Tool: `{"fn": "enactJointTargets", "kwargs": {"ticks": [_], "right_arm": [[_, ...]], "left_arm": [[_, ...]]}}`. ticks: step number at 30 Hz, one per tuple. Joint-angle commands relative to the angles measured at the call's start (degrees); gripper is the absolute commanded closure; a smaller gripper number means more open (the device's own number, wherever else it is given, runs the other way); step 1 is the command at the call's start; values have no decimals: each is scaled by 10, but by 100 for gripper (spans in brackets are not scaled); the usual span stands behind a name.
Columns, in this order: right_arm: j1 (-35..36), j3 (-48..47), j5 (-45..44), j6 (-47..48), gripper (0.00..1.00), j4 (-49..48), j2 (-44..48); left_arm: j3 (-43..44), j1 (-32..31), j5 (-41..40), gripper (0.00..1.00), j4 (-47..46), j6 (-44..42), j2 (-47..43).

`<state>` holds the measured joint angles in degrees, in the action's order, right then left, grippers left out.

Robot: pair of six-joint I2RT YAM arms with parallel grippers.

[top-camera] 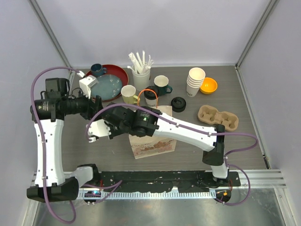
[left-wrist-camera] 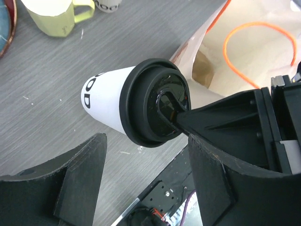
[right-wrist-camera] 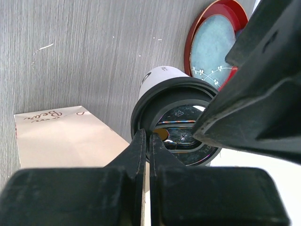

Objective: Pack the takeout coffee

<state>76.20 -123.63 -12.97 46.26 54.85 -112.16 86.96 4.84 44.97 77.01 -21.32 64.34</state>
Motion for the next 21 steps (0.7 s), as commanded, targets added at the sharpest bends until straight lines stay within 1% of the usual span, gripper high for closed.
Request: {"fn": "enactJointTargets", "kwargs": {"ticks": [1, 5, 8, 11, 12, 15, 16, 17, 18, 19, 20, 21], "right_arm": [[-10, -27, 2, -49, 99, -14, 48], [-16, -58, 14, -97, 99, -4, 77], [-22, -48, 22, -135, 99, -25, 119], [-24, -24, 27, -171, 99, -57, 165], [-25, -17, 23, -179, 99, -69, 191], [-28, 1, -9, -205, 99, -98, 221], [-29, 1, -25, -213, 99, -98, 240], [-30, 3, -58, -220, 99, -98, 249], [-36, 5, -68, -237, 99, -94, 259], [-42, 7, -78, -245, 99, -83, 282], [-48, 9, -89, -253, 99, -76, 291], [-64, 11, -95, -266, 99, -66, 302]], "left_arm": [[50, 1, -1, 27, -48, 66, -20], [101, 1, -9, 27, -95, 119, -37], [137, 1, -1, 27, -125, 156, -45], [162, 0, 27, 27, -137, 184, -38], [163, 1, 31, 27, -142, 193, -38], [158, 1, 48, 27, -150, 208, -40], [154, 0, 61, 31, -149, 204, -40], [147, -10, 91, 32, -144, 200, -40], [143, -23, 93, 34, -128, 197, -37], [144, -43, 78, 34, -113, 188, -29], [147, -123, 40, 35, -102, 175, -24], [146, -167, -35, 35, -91, 167, -20]]}}
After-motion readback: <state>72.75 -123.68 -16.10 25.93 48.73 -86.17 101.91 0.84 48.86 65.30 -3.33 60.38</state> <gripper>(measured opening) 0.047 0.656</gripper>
